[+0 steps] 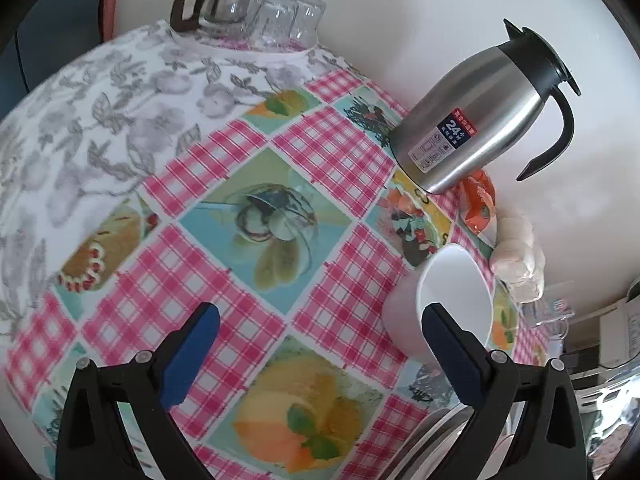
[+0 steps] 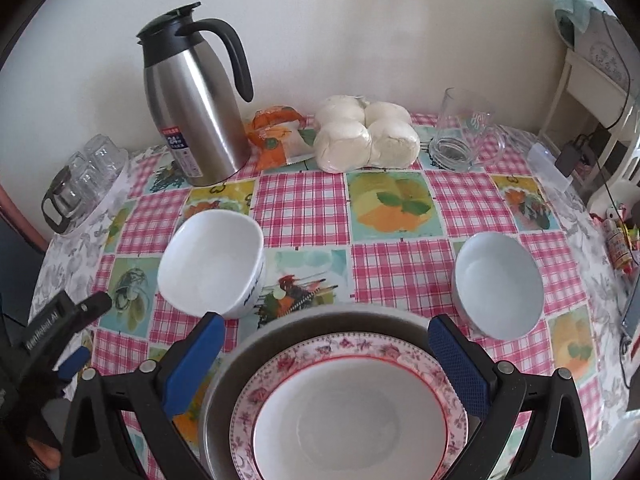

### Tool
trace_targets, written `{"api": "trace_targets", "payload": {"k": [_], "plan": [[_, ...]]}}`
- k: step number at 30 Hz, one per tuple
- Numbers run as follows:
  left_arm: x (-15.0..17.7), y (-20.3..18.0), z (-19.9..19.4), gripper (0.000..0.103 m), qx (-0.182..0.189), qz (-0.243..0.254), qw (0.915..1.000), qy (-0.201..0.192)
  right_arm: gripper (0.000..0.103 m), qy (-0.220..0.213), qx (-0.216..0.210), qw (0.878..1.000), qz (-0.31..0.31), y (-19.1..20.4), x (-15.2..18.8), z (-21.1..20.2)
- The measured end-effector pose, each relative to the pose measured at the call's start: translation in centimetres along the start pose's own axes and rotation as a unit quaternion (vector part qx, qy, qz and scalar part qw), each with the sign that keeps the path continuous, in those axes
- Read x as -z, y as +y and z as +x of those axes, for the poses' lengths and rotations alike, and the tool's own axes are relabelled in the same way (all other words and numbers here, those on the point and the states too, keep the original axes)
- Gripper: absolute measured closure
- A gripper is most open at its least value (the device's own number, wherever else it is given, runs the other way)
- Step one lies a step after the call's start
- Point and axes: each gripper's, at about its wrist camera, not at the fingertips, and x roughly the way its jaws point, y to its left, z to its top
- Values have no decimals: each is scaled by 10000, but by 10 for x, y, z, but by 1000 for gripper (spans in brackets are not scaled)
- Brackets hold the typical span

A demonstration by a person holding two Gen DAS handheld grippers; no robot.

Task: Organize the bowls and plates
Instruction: 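Withdraw both grippers up and away from the steel basin, then close both grippers on the rim of the white MAX bowl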

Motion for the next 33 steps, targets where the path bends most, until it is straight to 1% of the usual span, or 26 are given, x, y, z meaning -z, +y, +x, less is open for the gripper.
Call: {"api": "trace_targets", "payload": {"k": [3, 5, 7, 10, 11, 12, 13, 14, 17, 20, 22, 25, 26, 28, 33], "plan": [[-2, 0, 7, 2, 179, -103, 9997, 110, 1, 110, -50, 9999, 16, 4, -7, 3], [-3, -1, 11, 6, 297, -117, 9993, 185, 3, 150, -1, 9999, -52, 11, -11, 6], [-3, -4, 15, 11, 385, -61, 9989, 250, 9, 197, 70, 9996, -168, 19, -16, 12], [-2, -9, 19, 12, 472, 3, 9984, 315, 16, 346, 95, 9988, -318, 31, -18, 23], [-2, -10, 21, 13, 503, 8, 9982, 337, 17, 390, 107, 9985, -376, 34, -19, 27], [-2, -12, 23, 15, 532, 13, 9979, 358, 18, 413, 123, 9982, -411, 37, -19, 29], [-2, -13, 25, 22, 563, 26, 9977, 376, 19, 443, 156, 9979, -453, 40, -19, 33], [-3, -15, 26, 26, 590, 45, 9975, 399, 20, 477, 195, 9975, -479, 43, -19, 37], [-1, -21, 32, 29, 646, 111, 9969, 444, 24, 591, 276, 9968, -460, 46, -20, 50], [-1, -27, 37, 35, 710, 198, 9961, 493, 32, 694, 284, 9958, -527, 49, -21, 61], [-1, -31, 42, 36, 751, 245, 9955, 518, 37, 716, 281, 9953, -580, 51, -22, 64], [-2, -35, 47, 44, 762, 283, 9952, 552, 39, 749, 335, 9947, -624, 53, -22, 71], [-2, -36, 49, 44, 757, 296, 9951, 565, 41, 772, 346, 9943, -642, 54, -22, 74], [-2, -39, 54, 46, 741, 344, 9949, 588, 49, 796, 312, 9940, -676, 55, -23, 79], [-1, -45, 67, 55, 733, 424, 9940, 688, 51, 855, 336, 9927, -786, 60, -27, 87]]}}
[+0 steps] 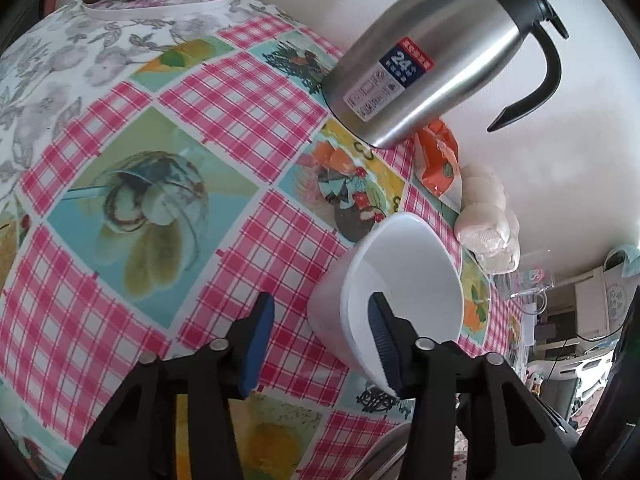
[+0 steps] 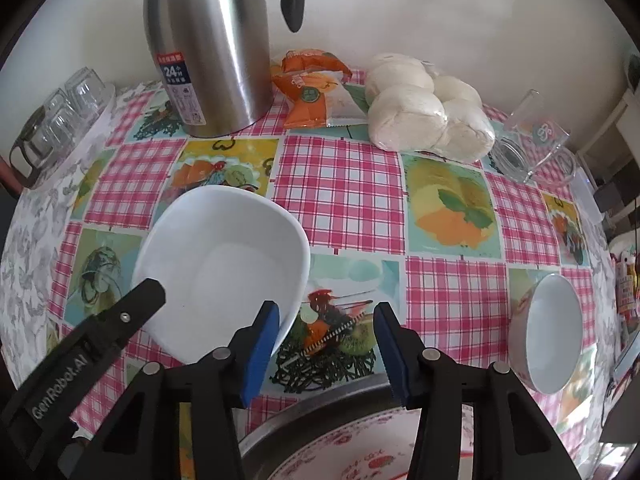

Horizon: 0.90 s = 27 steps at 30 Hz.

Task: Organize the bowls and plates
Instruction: 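Close both grippers on the rim of the white MAX bowl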

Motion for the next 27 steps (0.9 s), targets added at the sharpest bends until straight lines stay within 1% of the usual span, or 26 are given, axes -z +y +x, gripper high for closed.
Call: {"api": "trace_targets", "payload": {"k": [2, 5, 14, 17, 21, 23, 24, 26, 27], "plan": [[0, -1, 5, 62, -15, 26, 10000, 39, 53, 36, -7, 10000, -32, 1, -1, 4], [-1, -2, 11, 66, -36, 45, 10000, 77, 56, 83, -10, 9999, -77, 4, -4, 11], [-9, 0, 29, 67, -167, 20, 9998, 125, 56, 376, 0, 9993, -61, 5, -12, 33], [-10, 1, 33, 67, -283, 28, 9995, 155, 60, 506, -29, 9987, -56, 4, -14, 40], [-12, -2, 37, 68, -342, 89, 9993, 128, 60, 646, 21, 9979, -75, 2, -15, 45], [-13, -1, 38, 75, -292, 72, 9994, 150, 61, 685, -6, 9976, -74, 3, -16, 49], [-13, -1, 41, 77, -217, 58, 9996, 175, 61, 698, -25, 9975, -83, 3, -17, 50], [-13, 0, 42, 85, -86, 18, 9997, 225, 62, 715, -35, 9974, -103, 5, -18, 53], [-12, 0, 42, 85, -39, -2, 9997, 249, 62, 716, -49, 9974, -100, 3, -18, 52]]}}
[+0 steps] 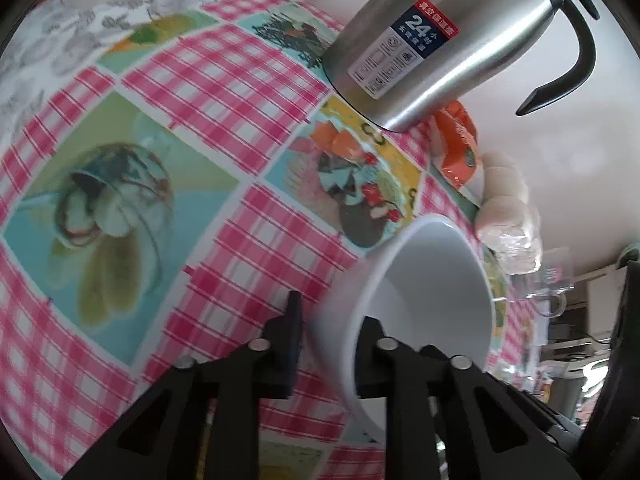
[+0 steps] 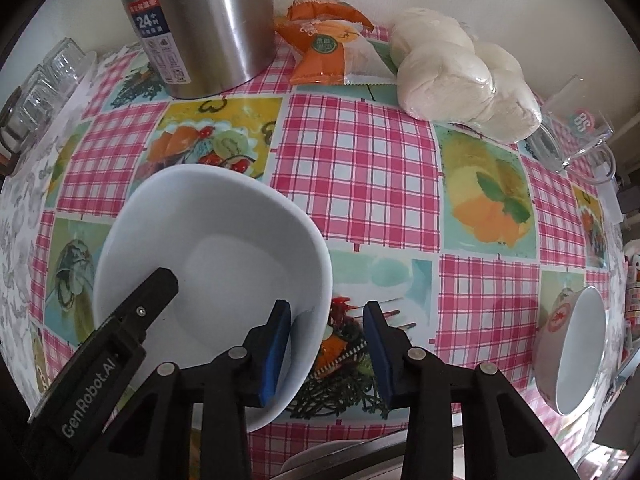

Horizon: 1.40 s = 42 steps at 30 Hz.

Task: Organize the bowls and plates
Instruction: 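Close both grippers on the rim of the white MAX bowl, then lift the white bowl with both grippers and carry it over the basin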

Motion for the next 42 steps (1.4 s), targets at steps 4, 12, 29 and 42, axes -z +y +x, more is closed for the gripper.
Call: {"api": "trace_targets", "payload": {"k": [4, 12, 29, 42], "plan": [[1, 1, 0, 85, 113, -21, 9999, 49, 66, -12, -43, 10000, 5, -1, 1, 0], [3, 8, -1, 85, 362, -200, 9989, 236, 78, -86, -199, 9998, 9, 9, 8, -1], [13, -24, -73, 85, 612, 189, 9976, -245, 79, -809, -545, 9952, 115, -1, 31, -77], [48, -66, -120, 85, 699, 814, 9933, -421, 78, -1256, -912, 9855, 686, -46, 77, -129]]}}
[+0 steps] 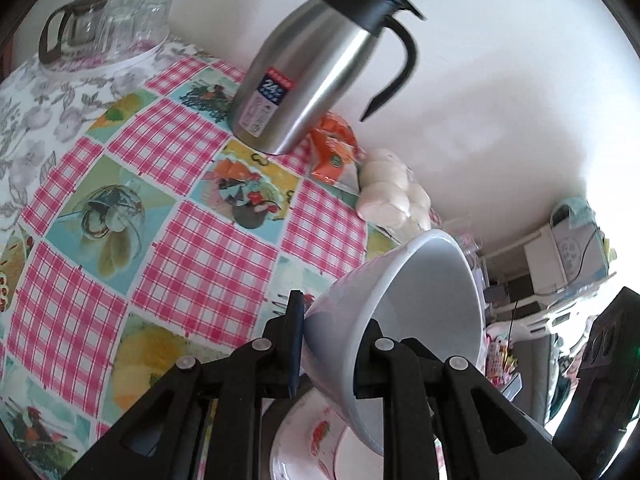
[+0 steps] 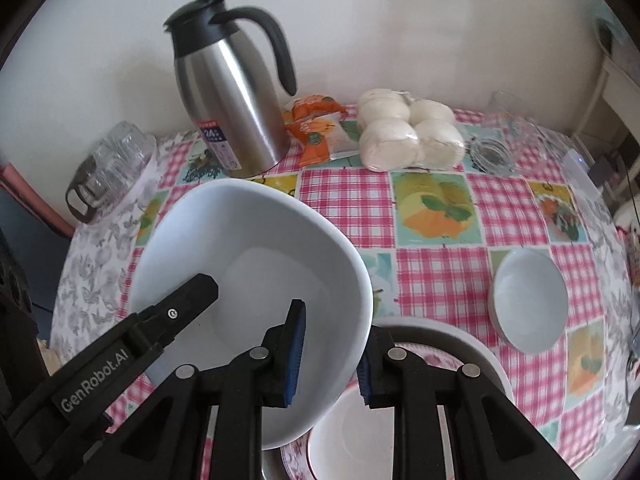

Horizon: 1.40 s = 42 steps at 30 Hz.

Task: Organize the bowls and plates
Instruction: 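Lift the white bowl with both grippers and carry it over the basin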

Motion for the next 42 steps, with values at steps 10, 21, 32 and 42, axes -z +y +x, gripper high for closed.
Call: {"api": "trace_targets", "payload": {"k": [10, 21, 32, 42], "plan": [[25, -42, -9, 85, -113, 640, 9979, 34, 76, -365, -85, 9979, 522, -38, 29, -26], [46, -64, 1, 85, -220, 962, 9947, 275, 76, -276, -341, 9947, 935, -75, 47, -32], [58, -84, 0, 85, -327, 1155, 9924, 287, 76, -218, -499, 9935, 1000, -92, 55, -40], [66, -88, 0, 85, -503, 1171, 9914, 290, 75, -64, -609, 9922, 1090, -100, 60, -39]]}}
